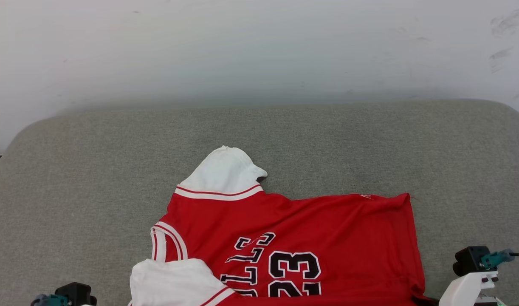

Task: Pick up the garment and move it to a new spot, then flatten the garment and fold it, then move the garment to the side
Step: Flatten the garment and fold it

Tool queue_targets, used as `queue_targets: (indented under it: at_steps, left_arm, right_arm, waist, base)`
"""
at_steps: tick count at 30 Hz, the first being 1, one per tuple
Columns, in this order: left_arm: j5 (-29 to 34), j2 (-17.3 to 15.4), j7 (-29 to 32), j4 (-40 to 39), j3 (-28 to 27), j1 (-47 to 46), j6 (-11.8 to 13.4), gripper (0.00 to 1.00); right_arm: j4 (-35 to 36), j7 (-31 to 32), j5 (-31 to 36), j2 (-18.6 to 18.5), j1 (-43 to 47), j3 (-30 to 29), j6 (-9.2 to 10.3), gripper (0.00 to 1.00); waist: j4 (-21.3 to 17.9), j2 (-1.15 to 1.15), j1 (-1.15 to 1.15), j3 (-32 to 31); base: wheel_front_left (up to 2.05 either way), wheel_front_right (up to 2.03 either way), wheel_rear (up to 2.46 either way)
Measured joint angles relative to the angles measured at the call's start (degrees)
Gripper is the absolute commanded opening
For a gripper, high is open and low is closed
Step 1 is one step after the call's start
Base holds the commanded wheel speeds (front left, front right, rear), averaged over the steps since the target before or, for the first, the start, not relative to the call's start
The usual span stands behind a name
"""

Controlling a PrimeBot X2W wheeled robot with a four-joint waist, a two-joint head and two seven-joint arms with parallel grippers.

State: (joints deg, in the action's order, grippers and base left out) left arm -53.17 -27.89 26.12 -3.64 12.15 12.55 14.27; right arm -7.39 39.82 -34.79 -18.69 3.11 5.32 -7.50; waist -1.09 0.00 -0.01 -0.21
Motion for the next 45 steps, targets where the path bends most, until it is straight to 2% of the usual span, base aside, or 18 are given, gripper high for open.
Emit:
queue_targets:
  at_steps: [1, 2, 3, 4, 9, 19, 24, 30, 35, 38, 41, 45]
  left_arm:
    - [0.07, 0.25, -0.11, 1.11, 0.48, -0.32, -0.38, 0.00]
    - [0.03, 0.92, -0.43, 2.12, 0.69, -0.80, -0.70, 0.36]
    - [0.05, 1.48, -0.82, 3.10, 0.90, -1.48, -1.10, 0.96]
    - [0.04, 1.83, -1.27, 3.88, 1.04, -2.14, -1.48, 1.00]
    - [1.49, 2.70, -4.72, 7.09, 1.57, -4.99, -3.44, 1.00]
    - [9.44, 3.22, -18.67, 5.94, 0.74, -10.62, -4.71, 1.00]
    - [13.65, 3.90, -24.41, 5.47, 1.58, -13.75, -4.70, 1.00]
    - [16.47, 4.02, -27.20, 4.81, 2.07, -21.07, -5.44, 1.00]
    - [18.16, 3.34, -26.53, 6.37, 2.54, -29.05, -6.26, 1.00]
    - [18.14, 3.11, -24.49, 9.23, 3.04, -34.72, -7.61, 1.00]
    - [17.16, 2.67, -21.08, 13.28, 3.63, -40.88, -9.38, 1.00]
    - [14.83, 1.14, -13.45, 19.12, 4.43, -48.43, -12.50, 1.00]
  right_arm:
    - [-0.08, -0.77, 0.26, 0.32, 0.27, -0.07, 0.00, 0.41]
    - [-0.31, -1.38, 0.70, 0.55, 0.53, -0.03, 0.00, 0.92]
    - [-0.48, -1.94, 1.02, 0.69, 0.73, 0.03, 0.00, 1.00]
    - [-0.51, -2.90, 1.03, 0.90, 0.83, -0.07, 0.00, 1.00]
    - [1.10, -11.43, 2.90, 1.31, 1.05, -0.49, 0.00, 1.00]
    - [8.43, -28.02, 9.55, 4.81, 1.86, -5.01, 0.00, 1.00]
    - [11.38, -32.92, 12.69, 6.41, 0.62, -6.30, 0.00, 1.00]
    - [14.96, -35.28, 14.14, 7.19, -2.85, -6.69, 0.00, 1.00]
    - [17.15, -36.37, 14.95, 6.55, -7.89, -7.50, 0.00, 1.00]
    - [17.75, -36.71, 15.39, 6.49, -10.40, -7.61, 0.00, 1.00]
    - [17.94, -37.06, 15.59, 6.61, -12.30, -7.61, 0.00, 1.00]
    - [17.57, -37.62, 15.59, 7.03, -13.84, -7.09, 0.00, 1.00]
  waist:
    - [0.06, 0.00, 0.00, 0.12]
    - [0.12, 0.00, 0.00, 0.23]
    - [0.16, 0.00, 0.00, 0.33]
    - [0.15, 0.00, 0.00, 0.46]
    - [-0.02, 0.00, 0.00, 0.59]
    - [-1.28, 0.00, 0.00, -0.10]
    - [-2.52, 0.00, 0.01, 0.26]
    - [-3.71, 0.00, 0.01, 3.86]
    - [-5.12, 0.00, 0.01, 8.84]
    - [-6.08, 0.00, 0.02, 12.09]
    - [-7.10, 0.00, 0.02, 15.19]
    - [-8.73, 0.00, 0.02, 18.66]
  base:
    - [0.00, 0.00, 0.00]
    - [0.00, 0.00, 0.00]
    - [0.00, 0.00, 0.00]
    - [0.00, 0.00, 0.00]
    - [0.00, 0.00, 0.00]
    - [0.00, 0.00, 0.00]
    - [0.00, 0.00, 0.00]
    - [0.00, 0.00, 0.00]
    - [0.00, 0.00, 0.00]
    - [0.00, 0.00, 0.00]
    - [0.00, 0.00, 0.00]
    - [0.00, 0.00, 0.00]
